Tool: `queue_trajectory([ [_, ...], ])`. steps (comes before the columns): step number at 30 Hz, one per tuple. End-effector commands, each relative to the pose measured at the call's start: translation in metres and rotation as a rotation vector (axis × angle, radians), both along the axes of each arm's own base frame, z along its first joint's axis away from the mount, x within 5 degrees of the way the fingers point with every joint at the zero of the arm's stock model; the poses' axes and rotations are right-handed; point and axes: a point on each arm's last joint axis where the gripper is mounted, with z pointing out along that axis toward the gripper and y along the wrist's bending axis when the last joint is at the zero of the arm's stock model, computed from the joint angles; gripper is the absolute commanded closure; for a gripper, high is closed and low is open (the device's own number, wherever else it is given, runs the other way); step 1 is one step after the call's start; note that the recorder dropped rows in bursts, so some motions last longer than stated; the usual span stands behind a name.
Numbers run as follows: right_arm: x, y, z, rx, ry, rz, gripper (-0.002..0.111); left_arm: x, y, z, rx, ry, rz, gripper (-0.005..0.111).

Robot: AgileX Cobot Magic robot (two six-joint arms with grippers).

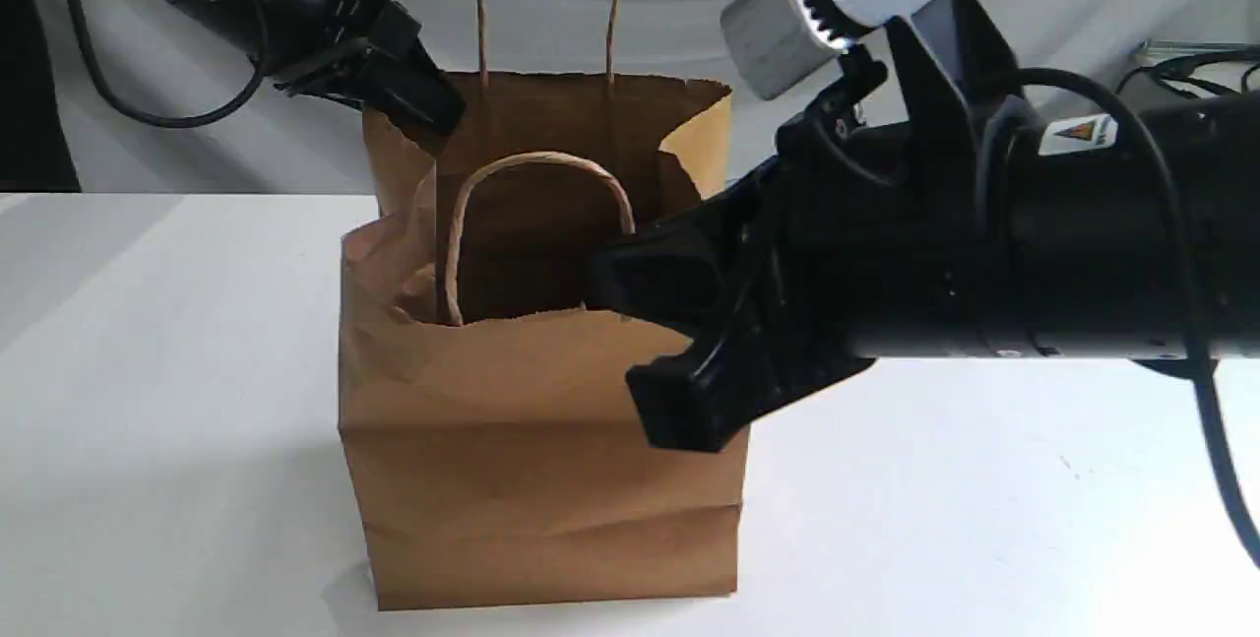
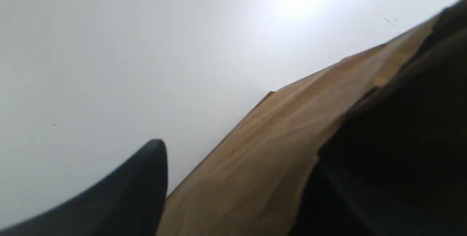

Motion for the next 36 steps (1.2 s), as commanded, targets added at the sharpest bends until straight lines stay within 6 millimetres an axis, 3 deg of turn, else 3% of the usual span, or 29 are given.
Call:
queue_trajectory([
  [1, -0.001, -0.001, 0.000, 0.000, -0.009, -0.007, 0.108, -0.001, -0.002, 0.006, -0.020, 0.004, 0.025, 0.049],
  [9, -0.001, -0.001, 0.000, 0.001, -0.010, -0.008, 0.108, -0.015, 0.001, 0.035, -0.004, -0.068, 0.027, 0.050],
  [19, -0.001, -0.001, 0.000, 0.001, -0.010, -0.008, 0.108, -0.048, 0.023, 0.084, 0.167, -0.169, 0.156, 0.051],
  [21, -0.001, -0.001, 0.000, 0.001, -0.010, -0.008, 0.108, -0.057, 0.024, 0.092, 0.166, -0.184, 0.157, 0.058],
  [23, -0.001, -0.001, 0.000, 0.001, -0.010, -0.008, 0.108, -0.069, 0.026, 0.096, 0.169, -0.186, 0.155, 0.075],
  [25, -0.001, -0.001, 0.000, 0.001, -0.011, -0.009, 0.108, -0.081, 0.028, 0.094, 0.191, -0.182, 0.135, 0.101],
  [26, -0.001, -0.001, 0.000, 0.001, -0.011, -0.009, 0.108, -0.086, 0.029, 0.091, 0.207, -0.182, 0.115, 0.106],
  [32, 0.001, -0.002, 0.001, 0.007, -0.024, -0.025, 0.108, -0.121, 0.033, 0.060, 0.242, -0.075, 0.070, 0.107],
  [36, 0.001, -0.002, 0.001, 0.008, -0.026, -0.027, 0.094, -0.136, 0.035, 0.041, 0.254, -0.044, 0.063, 0.107],
])
